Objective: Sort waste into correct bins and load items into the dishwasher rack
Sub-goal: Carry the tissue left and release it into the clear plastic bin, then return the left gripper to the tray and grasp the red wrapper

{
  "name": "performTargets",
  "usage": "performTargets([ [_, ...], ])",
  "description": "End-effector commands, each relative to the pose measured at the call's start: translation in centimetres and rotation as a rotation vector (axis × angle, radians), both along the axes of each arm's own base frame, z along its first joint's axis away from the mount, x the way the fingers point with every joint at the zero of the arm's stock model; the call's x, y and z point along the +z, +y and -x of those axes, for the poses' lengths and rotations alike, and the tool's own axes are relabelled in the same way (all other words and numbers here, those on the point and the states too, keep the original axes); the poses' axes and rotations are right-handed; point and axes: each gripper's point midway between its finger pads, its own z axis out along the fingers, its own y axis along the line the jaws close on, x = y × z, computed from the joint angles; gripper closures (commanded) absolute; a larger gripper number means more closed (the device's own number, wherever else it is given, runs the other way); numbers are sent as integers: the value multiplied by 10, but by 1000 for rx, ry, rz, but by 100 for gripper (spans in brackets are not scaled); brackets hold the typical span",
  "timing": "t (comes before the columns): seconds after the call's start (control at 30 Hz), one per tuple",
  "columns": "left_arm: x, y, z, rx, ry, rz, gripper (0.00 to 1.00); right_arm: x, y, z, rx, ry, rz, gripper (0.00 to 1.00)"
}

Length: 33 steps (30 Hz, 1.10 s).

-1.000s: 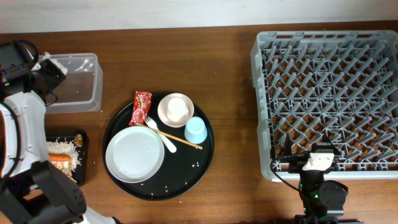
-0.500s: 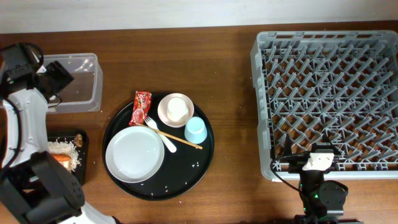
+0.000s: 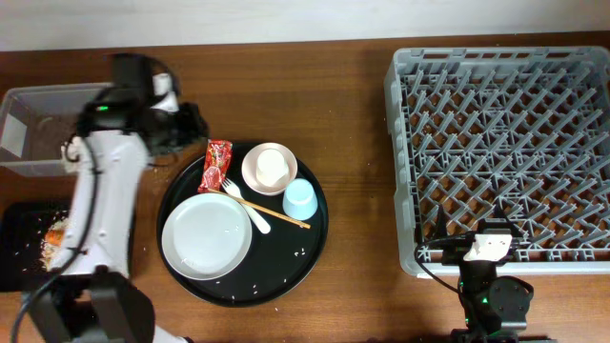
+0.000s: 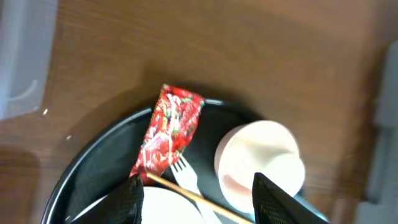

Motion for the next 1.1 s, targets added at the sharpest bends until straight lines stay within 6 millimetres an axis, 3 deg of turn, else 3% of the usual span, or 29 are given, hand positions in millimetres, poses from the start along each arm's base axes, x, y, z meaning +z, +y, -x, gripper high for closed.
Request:
performTargets([
  [0.0,-7,8,2,6,10,-316,45,-3,-3,0,-15,5,8,1],
  [0.13,-27,-3,4,-30,65,-381,45,-3,-3,0,-15,5,8,1],
  [0.27,-68,-9,6,-66,178,-395,46,-3,-3,0,-15,5,8,1],
  [0.37,-92,-15,9,-90,241,-370,55,-3,-3,0,-15,5,8,1],
  [0.47,-112,-17,9,-106,284,-378,57,-3,-3,0,-15,5,8,1],
  [1.07,-163,-34,-2,-179,317,-407,50,-3,-3,0,-15,5,8,1],
])
